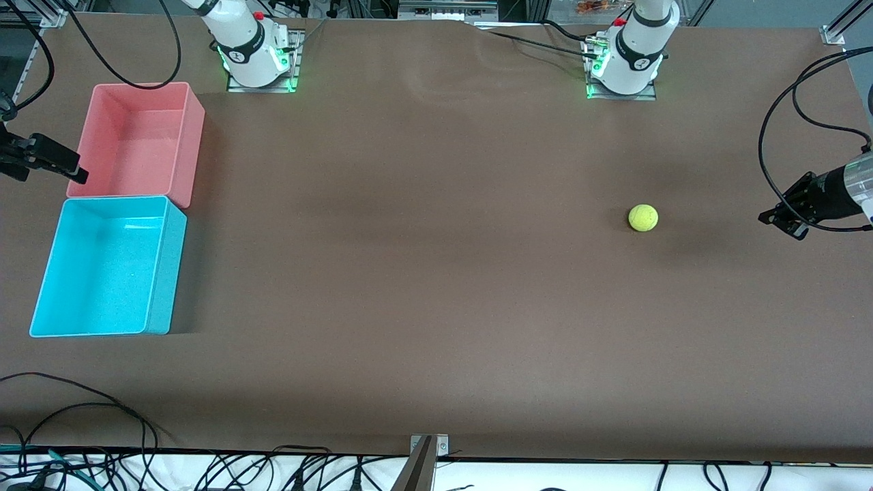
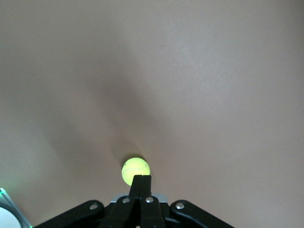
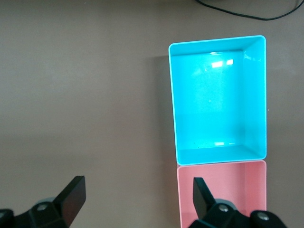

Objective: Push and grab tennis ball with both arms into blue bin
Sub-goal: 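Move the left gripper down and behind the tennis ball, then lower the left gripper to the table beside the tennis ball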

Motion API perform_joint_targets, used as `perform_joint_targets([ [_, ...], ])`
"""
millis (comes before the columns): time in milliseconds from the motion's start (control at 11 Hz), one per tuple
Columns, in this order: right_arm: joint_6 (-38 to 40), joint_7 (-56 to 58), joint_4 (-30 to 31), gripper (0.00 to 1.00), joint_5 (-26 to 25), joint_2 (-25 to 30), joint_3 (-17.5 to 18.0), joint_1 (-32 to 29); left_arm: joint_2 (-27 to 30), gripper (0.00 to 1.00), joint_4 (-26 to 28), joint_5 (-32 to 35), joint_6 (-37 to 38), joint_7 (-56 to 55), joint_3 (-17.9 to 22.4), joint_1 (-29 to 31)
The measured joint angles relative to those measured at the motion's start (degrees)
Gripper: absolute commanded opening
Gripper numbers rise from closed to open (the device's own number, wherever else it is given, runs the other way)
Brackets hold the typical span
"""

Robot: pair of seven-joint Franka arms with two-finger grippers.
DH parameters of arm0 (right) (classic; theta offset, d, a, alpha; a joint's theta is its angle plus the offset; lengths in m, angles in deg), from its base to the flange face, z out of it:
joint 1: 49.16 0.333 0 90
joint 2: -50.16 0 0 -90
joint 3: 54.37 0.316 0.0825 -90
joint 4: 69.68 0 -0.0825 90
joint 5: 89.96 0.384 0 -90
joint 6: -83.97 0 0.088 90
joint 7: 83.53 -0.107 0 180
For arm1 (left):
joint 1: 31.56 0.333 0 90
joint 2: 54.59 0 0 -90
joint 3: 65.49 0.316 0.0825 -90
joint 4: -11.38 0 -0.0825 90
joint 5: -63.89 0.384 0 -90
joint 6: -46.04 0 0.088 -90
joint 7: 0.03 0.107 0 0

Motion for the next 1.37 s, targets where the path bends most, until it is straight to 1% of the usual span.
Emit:
perform_joint_targets([
  [183,0.0,0.0,0.0,1.00,0.0,0.0,0.0,0.0,-1.0,0.00,0.6,0.0,-3.1,-4.5,-0.2,0.0],
  [365,0.0,0.0,0.0,1.00,0.0,0.0,0.0,0.0,-2.4,0.00,2.6,0.0,-8.8,-9.3,-0.4,0.0],
  [639,0.0,0.0,0.0,1.00,0.0,0.0,0.0,0.0,-3.8,0.00,9.4,0.0,-18.5,-13.4,-0.7,0.0],
  [913,0.0,0.0,0.0,1.00,0.0,0.0,0.0,0.0,-4.1,0.00,19.7,0.0,-30.4,-17.0,-1.4,0.0],
  [1004,0.0,0.0,0.0,1.00,0.0,0.0,0.0,0.0,-4.1,0.00,22.8,0.0,-33.1,-18.3,-1.4,0.0],
  [1095,0.0,0.0,0.0,1.00,0.0,0.0,0.0,0.0,-4.1,0.00,24.8,0.0,-34.2,-19.4,-1.4,0.1],
  [1369,0.0,0.0,0.0,1.00,0.0,0.0,0.0,0.0,-4.3,0.00,28.6,0.0,-37.8,-23.0,-1.4,0.4],
])
